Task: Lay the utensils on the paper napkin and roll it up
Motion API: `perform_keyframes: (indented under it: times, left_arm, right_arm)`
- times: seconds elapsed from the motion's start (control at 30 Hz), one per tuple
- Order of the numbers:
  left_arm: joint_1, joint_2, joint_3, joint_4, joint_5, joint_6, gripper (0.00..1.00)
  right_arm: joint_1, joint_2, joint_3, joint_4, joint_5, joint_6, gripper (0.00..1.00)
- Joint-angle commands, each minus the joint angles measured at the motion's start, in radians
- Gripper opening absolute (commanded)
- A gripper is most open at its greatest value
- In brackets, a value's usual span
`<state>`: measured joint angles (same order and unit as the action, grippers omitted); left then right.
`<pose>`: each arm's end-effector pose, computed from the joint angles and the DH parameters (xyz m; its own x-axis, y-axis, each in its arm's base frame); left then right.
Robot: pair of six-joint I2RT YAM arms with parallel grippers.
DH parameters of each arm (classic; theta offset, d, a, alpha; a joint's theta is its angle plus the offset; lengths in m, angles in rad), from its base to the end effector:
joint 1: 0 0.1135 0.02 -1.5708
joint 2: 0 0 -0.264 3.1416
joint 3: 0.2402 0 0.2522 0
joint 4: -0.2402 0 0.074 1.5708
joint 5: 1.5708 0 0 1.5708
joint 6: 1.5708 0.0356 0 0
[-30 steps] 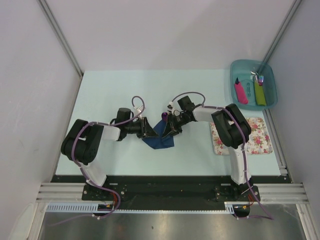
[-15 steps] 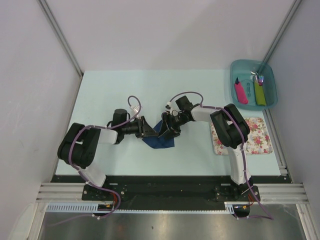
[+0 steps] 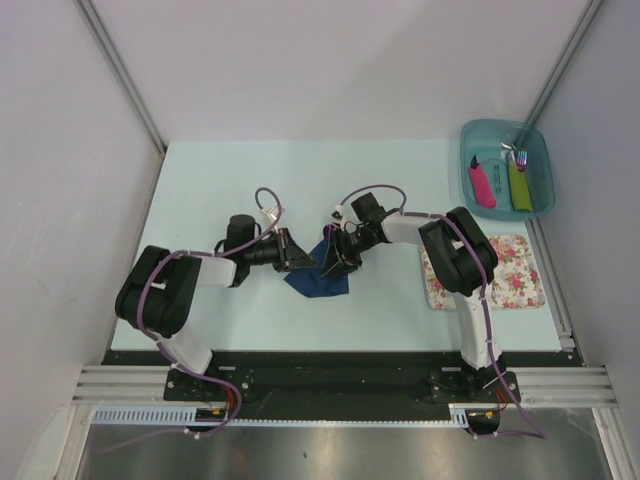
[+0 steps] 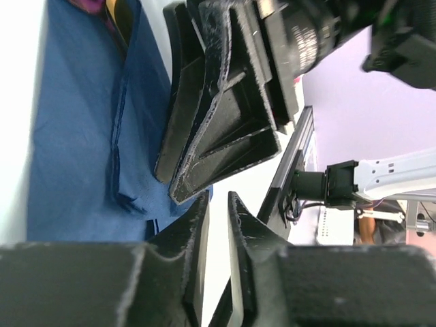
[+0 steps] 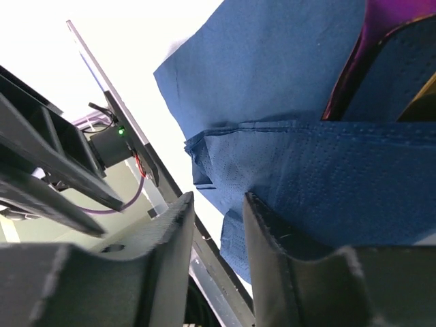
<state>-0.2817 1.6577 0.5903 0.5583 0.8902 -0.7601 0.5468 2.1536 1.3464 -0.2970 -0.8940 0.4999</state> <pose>0.2784 -0.1094 0.1439 -0.9090 -0.1883 -0.3719 0.2767 0.3947 -0.8762 0.3455 0.2428 0.1125 -0.9692 -0.2385 -0.0611 -0.1830 0.5321 0.8267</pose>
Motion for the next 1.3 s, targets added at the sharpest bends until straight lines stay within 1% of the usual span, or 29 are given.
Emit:
perform_keyframes:
  times: [0.0, 0.1, 0.2, 0.27, 0.43, 0.47, 0.57, 0.63, 0.67, 0.7, 0.8, 0.9, 1.03, 1.1, 1.13, 1.17, 1.27]
  left_arm:
    - [-0.054, 0.052, 0.065, -0.060, -0.022, 0.031, 0.18]
    - [-0.068, 0.092, 0.091, -0.084, -0.043, 0.031, 0.14]
    - [-0.070, 0.126, 0.111, -0.089, -0.054, 0.027, 0.11]
    - [-0.070, 0.143, 0.123, -0.121, -0.063, 0.045, 0.10]
    - [-0.073, 0.194, 0.174, -0.274, -0.123, 0.142, 0.03]
    - [-0.073, 0.204, 0.181, -0.299, -0.132, 0.156, 0.01]
    - [-0.071, 0.223, 0.201, -0.371, -0.177, 0.199, 0.00]
    - [-0.071, 0.226, 0.201, -0.377, -0.185, 0.206, 0.00]
    - [-0.073, 0.229, 0.201, -0.379, -0.189, 0.206, 0.00]
    - [-0.073, 0.228, 0.203, -0.380, -0.195, 0.206, 0.00]
    - [-0.071, 0.223, 0.206, -0.405, -0.226, 0.219, 0.00]
    - [-0.071, 0.211, 0.200, -0.416, -0.240, 0.226, 0.00]
    - [-0.071, 0.194, 0.195, -0.420, -0.255, 0.229, 0.00]
    - [-0.071, 0.188, 0.195, -0.428, -0.264, 0.232, 0.00]
    - [-0.071, 0.185, 0.195, -0.428, -0.263, 0.232, 0.00]
    - [-0.071, 0.183, 0.194, -0.426, -0.263, 0.234, 0.00]
    - [-0.070, 0.175, 0.192, -0.429, -0.266, 0.235, 0.00]
  right_arm:
    - [0.005, 0.011, 0.008, 0.018, 0.015, 0.002, 0.36]
    - [0.005, 0.005, 0.008, 0.015, 0.018, -0.003, 0.33]
    - [0.005, -0.003, 0.008, 0.009, 0.018, -0.006, 0.32]
    - [0.004, -0.008, 0.011, 0.007, 0.015, -0.008, 0.31]
    - [0.005, -0.044, 0.040, 0.004, 0.007, -0.001, 0.30]
    - [0.004, -0.050, 0.052, -0.002, 0.004, 0.000, 0.30]
    - [-0.013, -0.084, 0.091, -0.022, 0.007, 0.005, 0.30]
    - [-0.028, -0.118, 0.109, -0.057, 0.059, -0.020, 0.30]
    - [-0.037, -0.129, 0.126, -0.077, 0.085, -0.058, 0.30]
    - [-0.042, -0.138, 0.134, -0.100, 0.149, -0.081, 0.31]
    - [-0.039, -0.169, 0.135, -0.152, 0.234, -0.138, 0.31]
    - [-0.018, -0.172, 0.137, -0.185, 0.302, -0.187, 0.27]
    - [0.004, -0.158, 0.138, -0.197, 0.374, -0.221, 0.19]
    - [0.015, -0.141, 0.145, -0.198, 0.411, -0.236, 0.16]
    - [0.018, -0.132, 0.154, -0.198, 0.415, -0.239, 0.11]
    - [0.019, -0.126, 0.158, -0.198, 0.418, -0.242, 0.09]
    - [0.025, -0.100, 0.172, -0.194, 0.426, -0.247, 0.07]
